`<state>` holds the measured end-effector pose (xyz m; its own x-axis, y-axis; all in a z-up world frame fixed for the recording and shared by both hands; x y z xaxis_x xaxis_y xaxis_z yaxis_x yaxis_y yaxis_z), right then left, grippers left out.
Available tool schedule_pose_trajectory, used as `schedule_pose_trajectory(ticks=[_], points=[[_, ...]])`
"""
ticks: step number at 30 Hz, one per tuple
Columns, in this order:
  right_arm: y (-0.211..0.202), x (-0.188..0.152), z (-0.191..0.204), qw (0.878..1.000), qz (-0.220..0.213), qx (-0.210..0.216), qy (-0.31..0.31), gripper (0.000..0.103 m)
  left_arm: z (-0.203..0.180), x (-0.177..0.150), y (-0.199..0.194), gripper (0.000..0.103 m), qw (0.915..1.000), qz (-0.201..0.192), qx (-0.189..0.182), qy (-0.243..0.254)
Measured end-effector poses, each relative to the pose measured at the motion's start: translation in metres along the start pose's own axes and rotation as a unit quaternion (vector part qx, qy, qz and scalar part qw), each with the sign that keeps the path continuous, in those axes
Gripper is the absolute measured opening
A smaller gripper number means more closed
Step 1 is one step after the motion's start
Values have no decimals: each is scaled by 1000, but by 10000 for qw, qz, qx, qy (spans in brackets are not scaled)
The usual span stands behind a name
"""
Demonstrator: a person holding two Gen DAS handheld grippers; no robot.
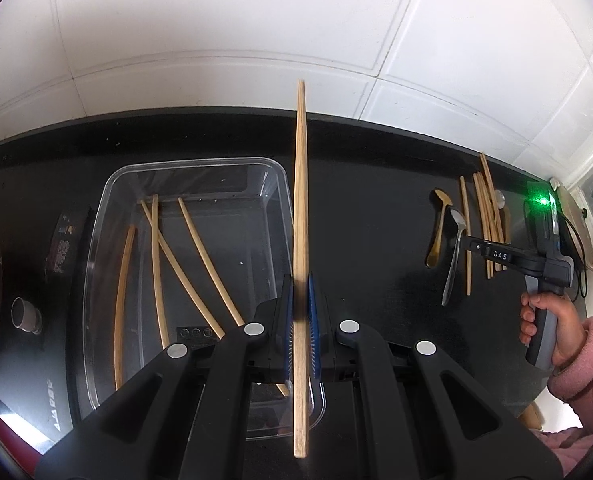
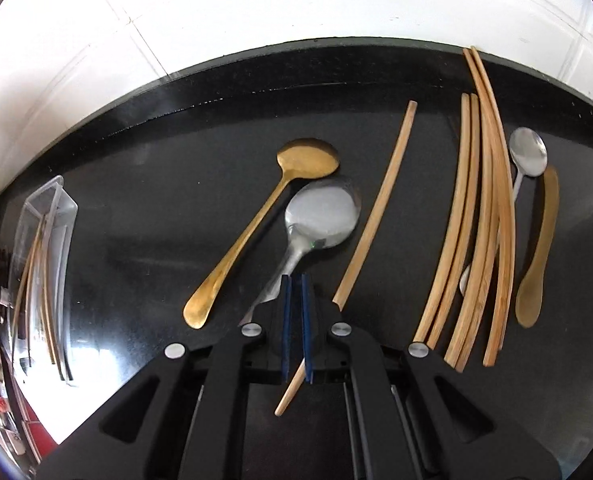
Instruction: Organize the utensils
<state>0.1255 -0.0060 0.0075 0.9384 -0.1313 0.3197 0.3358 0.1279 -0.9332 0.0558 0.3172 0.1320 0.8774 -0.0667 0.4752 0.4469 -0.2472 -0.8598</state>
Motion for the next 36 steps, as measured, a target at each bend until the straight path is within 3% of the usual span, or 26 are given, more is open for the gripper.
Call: schedule_pose_trajectory(ticks=[4, 6, 7, 8, 9, 10, 16, 24, 27, 28, 29, 32, 36], points=[[8, 4, -2, 9997, 49, 213, 93, 5, -1, 2, 4, 6, 10000, 41, 28, -5], [9, 7, -2, 9994, 41, 313, 130, 14, -1, 3, 6, 6, 10000, 60, 57, -6], [9, 8, -2, 9995, 28, 284, 155, 40, -1, 4, 6, 6, 10000, 62, 48, -6], [7, 9, -3, 9993, -13, 309, 189, 76, -1, 4, 7, 6, 10000, 56, 37, -32], [3, 10, -3, 9989, -113, 370, 252, 84, 0, 5, 7, 6, 10000, 53, 50, -31], [-2, 12, -3, 9987, -201, 387, 278, 84, 0, 6, 8, 6, 10000, 57, 69, -32], [-5, 18, -6, 9978, -133, 525, 370, 84, -2, 4, 19, 6, 9997, 209, 83, -24], [11, 27, -6, 9888, -77, 1026, 1081, 68, -1, 3, 25, 6, 9995, 300, 58, 3], [17, 32, -4, 9838, -78, 1293, 1237, 44, -2, 3, 26, 6, 9995, 306, 65, 12], [20, 33, -4, 9820, -24, 1393, 1277, 25, -2, 3, 26, 6, 9995, 307, 65, 12], [27, 33, -5, 9773, 57, 1603, 1385, 16, -2, 3, 26, 6, 9995, 309, 65, 8], [30, 32, -8, 9685, 3, 1889, 1623, 10, -2, 2, 27, 6, 9995, 322, 66, 3], [13, 33, -6, 9710, -208, 1863, 1483, 6, -2, 4, 25, 6, 9996, 265, 95, 3]])
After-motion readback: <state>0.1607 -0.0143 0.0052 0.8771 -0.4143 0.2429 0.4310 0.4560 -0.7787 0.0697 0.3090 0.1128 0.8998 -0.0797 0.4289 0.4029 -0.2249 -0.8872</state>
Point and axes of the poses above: each gripper's, at about its wrist camera, not at the fingertips, and y roughly the way its jaws point, z to its left, x to its top, the point moved 3 cm from there along y, roughly the way its jaws point
